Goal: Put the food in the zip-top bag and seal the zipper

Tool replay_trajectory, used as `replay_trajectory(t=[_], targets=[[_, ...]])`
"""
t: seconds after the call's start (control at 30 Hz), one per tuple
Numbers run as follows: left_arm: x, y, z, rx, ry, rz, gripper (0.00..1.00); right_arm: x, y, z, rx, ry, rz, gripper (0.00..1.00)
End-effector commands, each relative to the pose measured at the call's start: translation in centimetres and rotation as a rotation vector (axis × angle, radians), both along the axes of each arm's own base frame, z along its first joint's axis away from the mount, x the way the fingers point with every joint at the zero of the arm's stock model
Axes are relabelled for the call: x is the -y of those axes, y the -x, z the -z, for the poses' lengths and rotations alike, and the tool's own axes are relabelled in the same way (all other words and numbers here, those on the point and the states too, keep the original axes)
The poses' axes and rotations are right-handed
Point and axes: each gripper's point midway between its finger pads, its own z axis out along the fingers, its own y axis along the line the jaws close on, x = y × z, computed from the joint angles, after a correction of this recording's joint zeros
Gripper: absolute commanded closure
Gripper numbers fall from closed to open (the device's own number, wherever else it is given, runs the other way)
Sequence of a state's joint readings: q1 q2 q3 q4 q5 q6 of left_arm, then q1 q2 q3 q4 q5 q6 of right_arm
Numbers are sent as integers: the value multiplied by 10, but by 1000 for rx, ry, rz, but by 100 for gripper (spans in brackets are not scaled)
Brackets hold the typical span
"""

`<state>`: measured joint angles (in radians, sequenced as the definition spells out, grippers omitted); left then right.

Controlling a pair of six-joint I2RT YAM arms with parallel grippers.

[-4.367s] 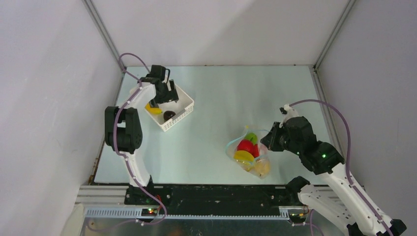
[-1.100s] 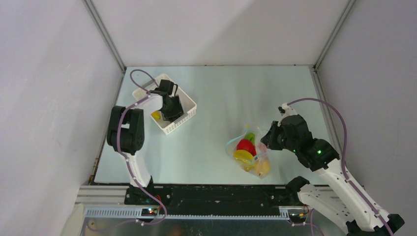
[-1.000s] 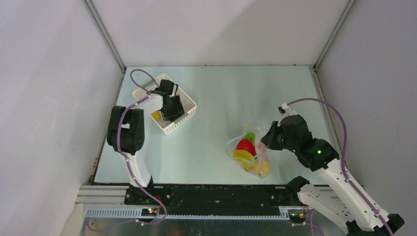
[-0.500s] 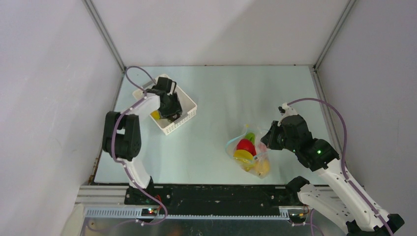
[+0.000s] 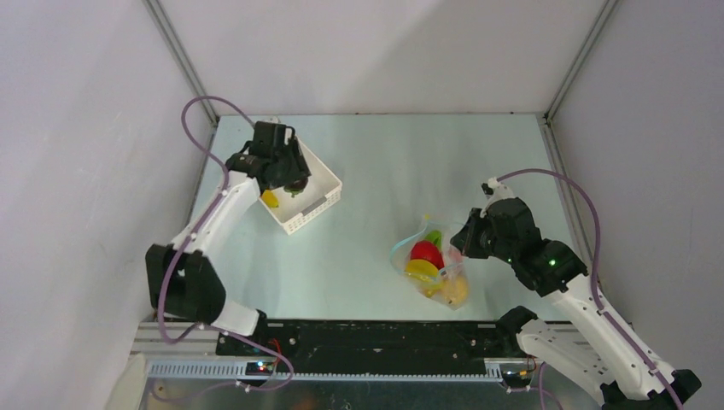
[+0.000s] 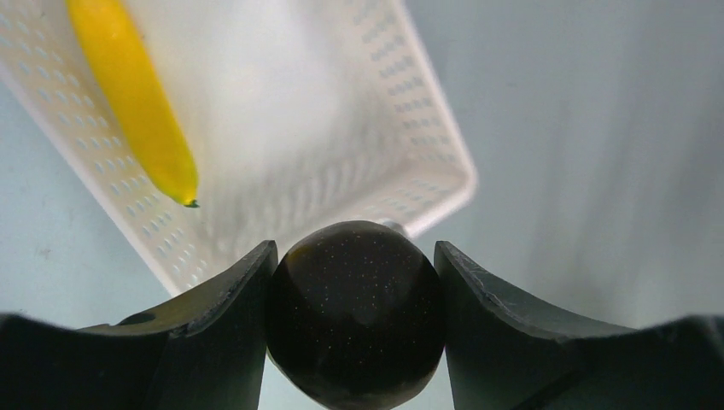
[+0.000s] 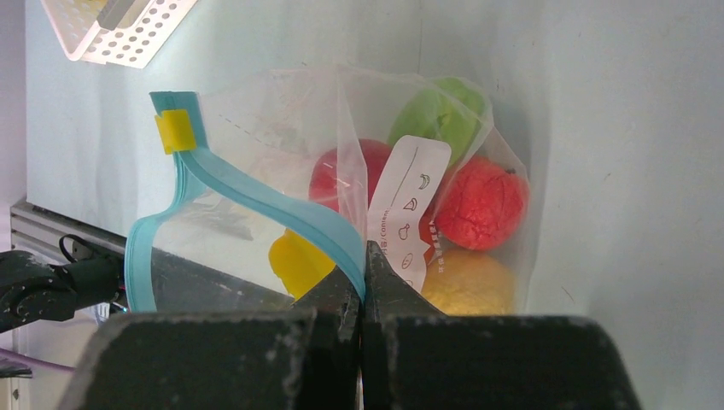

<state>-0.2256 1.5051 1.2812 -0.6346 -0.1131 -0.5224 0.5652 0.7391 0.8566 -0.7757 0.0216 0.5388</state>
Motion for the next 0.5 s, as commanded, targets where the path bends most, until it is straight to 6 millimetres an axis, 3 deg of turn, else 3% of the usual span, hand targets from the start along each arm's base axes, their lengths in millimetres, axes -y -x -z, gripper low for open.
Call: replay_trajectory(t=[0.0, 0.1, 0.13, 0.23, 0.43, 0.47], targets=[[33, 19, -80, 210, 75, 70, 78, -4, -6, -10, 53, -20, -15, 100], [62, 41, -124, 348, 147, 163, 75, -4, -7, -10, 53, -22, -14, 100], [82, 52, -129, 366, 173, 226, 75, -4, -7, -10, 55, -23, -15, 100], [137, 91, -170, 484, 298, 421, 73, -8, -4, -7, 41, -38, -35, 100], [230, 164, -207, 574, 486, 728, 69, -8, 2, -5, 24, -42, -40, 100], [242, 168, -210, 589, 506, 755, 69, -7, 2, -6, 28, -44, -40, 100]])
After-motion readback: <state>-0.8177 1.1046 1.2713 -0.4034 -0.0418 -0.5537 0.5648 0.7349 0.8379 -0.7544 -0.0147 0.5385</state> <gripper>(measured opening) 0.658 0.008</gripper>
